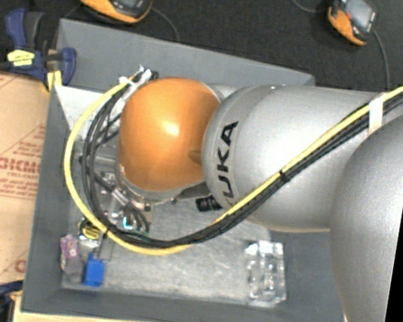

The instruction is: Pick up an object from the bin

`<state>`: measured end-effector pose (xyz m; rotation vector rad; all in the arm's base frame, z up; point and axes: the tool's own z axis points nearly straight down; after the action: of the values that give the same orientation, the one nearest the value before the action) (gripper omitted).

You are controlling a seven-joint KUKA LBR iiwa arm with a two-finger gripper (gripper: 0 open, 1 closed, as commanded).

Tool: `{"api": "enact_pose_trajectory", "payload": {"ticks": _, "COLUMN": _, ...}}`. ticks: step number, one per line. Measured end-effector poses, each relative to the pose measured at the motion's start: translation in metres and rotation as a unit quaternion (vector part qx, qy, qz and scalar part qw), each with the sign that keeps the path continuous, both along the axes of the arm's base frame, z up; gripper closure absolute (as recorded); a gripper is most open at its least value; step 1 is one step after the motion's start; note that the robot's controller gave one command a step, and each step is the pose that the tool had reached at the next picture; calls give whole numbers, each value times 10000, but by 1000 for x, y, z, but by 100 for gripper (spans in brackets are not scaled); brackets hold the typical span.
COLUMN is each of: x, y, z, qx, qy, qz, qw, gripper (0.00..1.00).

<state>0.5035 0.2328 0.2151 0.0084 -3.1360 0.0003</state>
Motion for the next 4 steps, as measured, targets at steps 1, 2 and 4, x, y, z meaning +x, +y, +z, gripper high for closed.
{"api": "enact_pose_trajectory", "payload": {"ticks": 1, "x": 47, "y": -16, "z": -147, "qx": -14, "qy": -9, "qz": -2752, "qw": 9614, "gripper": 0}}
{"api": "enact_pose_trajectory", "payload": {"ticks": 2, "x": -7, "y": -23, "z": -114, "qx": -13, "qy": -23, "qz": -2760, "qw": 9611, "gripper": 0}}
{"api": "enact_pose_trajectory", "payload": {"ticks": 4, "x": -29, "y": 0, "z": -145, "qx": -3, "qy": -39, "qz": -1770, "qw": 9842, "gripper": 0}}
